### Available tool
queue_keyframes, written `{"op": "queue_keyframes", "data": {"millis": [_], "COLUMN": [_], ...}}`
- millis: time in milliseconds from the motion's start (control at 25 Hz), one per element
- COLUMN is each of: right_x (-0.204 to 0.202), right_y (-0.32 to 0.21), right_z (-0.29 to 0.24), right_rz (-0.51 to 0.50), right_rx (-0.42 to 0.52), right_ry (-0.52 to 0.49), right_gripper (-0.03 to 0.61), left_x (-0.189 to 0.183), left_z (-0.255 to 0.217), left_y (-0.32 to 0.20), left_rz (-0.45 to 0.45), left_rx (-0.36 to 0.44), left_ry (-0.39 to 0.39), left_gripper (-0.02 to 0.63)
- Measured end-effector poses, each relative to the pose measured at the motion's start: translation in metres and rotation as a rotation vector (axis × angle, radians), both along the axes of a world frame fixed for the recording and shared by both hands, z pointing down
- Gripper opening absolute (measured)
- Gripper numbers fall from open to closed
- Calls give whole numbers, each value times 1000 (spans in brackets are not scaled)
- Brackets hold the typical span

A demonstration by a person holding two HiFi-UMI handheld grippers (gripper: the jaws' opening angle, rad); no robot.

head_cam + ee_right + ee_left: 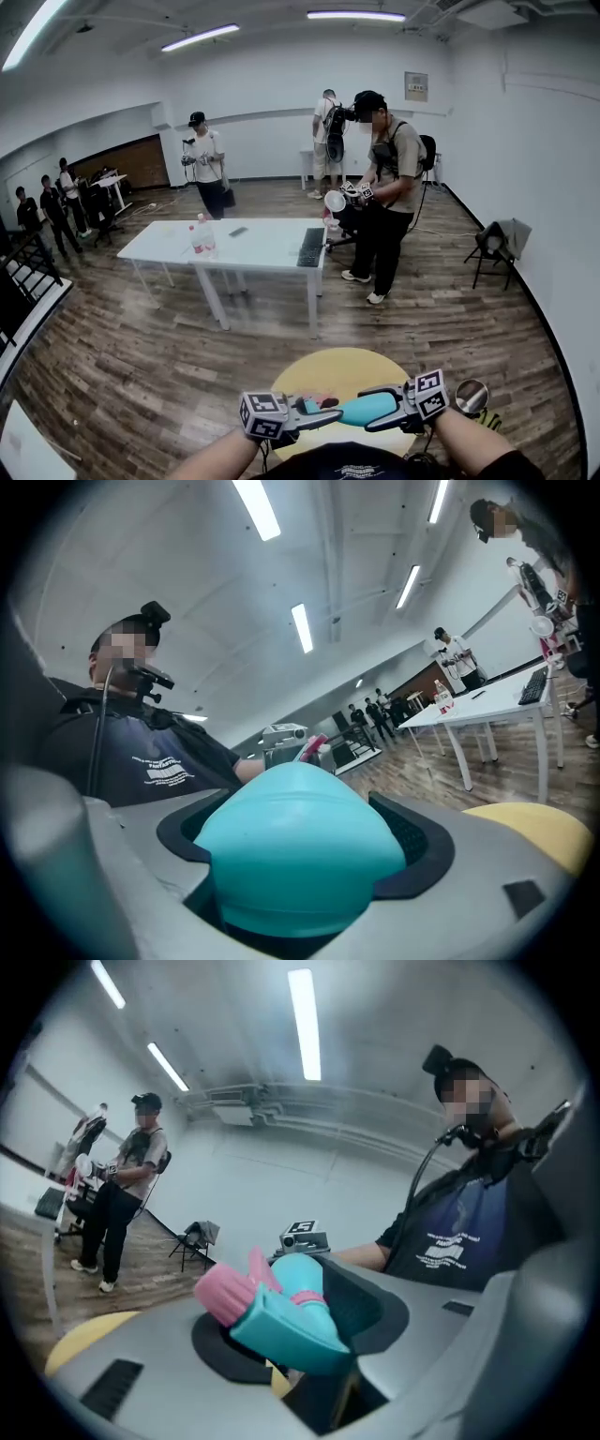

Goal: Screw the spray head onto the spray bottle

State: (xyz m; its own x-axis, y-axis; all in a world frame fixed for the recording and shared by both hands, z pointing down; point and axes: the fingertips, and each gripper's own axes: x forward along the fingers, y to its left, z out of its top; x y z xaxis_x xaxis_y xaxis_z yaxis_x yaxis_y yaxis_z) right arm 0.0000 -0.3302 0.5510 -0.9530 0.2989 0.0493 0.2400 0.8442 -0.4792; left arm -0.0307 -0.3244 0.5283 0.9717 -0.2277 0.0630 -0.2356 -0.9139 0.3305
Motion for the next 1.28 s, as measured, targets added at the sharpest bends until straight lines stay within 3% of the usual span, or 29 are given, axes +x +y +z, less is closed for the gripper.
{"op": "queue_keyframes", "data": {"millis": [80,160,320,360,400,480,560,640,760,880,960,1000,1120,1280], "right_x": [4,3,-3,-2,2,18,36,48,43,8,-12,-16,-11,-6], "right_y": [4,3,-18,-25,-32,-48,-63,-74,-68,-42,-25,-20,-6,8], "right_z": [2,-1,-18,-20,-20,-14,-3,4,5,2,0,-3,-5,7], "right_rz": [-8,2,83,107,134,201,277,333,310,198,126,100,50,21], "right_rx": [9,13,10,-1,-20,-59,-85,-100,-86,-24,-3,-12,-23,5], "right_ry": [-4,-14,-58,-69,-80,-89,-82,-73,-57,-31,-17,-23,-27,-16], "right_gripper": [477,477,477,477,477,477,477,477,477,477,477,475,476,472], "left_x": [4,3,-17,-30,-47,-95,-141,-165,-140,-73,-35,-23,-7,0], "left_z": [1,-4,-13,-14,-15,-9,2,8,2,4,4,-1,-11,-2], "left_y": [3,1,-21,-28,-36,-50,-54,-51,-47,-42,-34,-28,-13,-1], "left_rz": [14,1,-131,-192,-263,-409,-514,-547,-446,-277,-191,-159,-88,-28], "left_rx": [42,25,-127,-167,-209,-289,-352,-394,-391,-361,-271,-206,-48,38], "left_ry": [-46,-14,228,299,377,515,597,637,580,422,293,245,127,18], "left_gripper": [187,187,197,224,323,349,358,362,362,362,312,180,175,178]}}
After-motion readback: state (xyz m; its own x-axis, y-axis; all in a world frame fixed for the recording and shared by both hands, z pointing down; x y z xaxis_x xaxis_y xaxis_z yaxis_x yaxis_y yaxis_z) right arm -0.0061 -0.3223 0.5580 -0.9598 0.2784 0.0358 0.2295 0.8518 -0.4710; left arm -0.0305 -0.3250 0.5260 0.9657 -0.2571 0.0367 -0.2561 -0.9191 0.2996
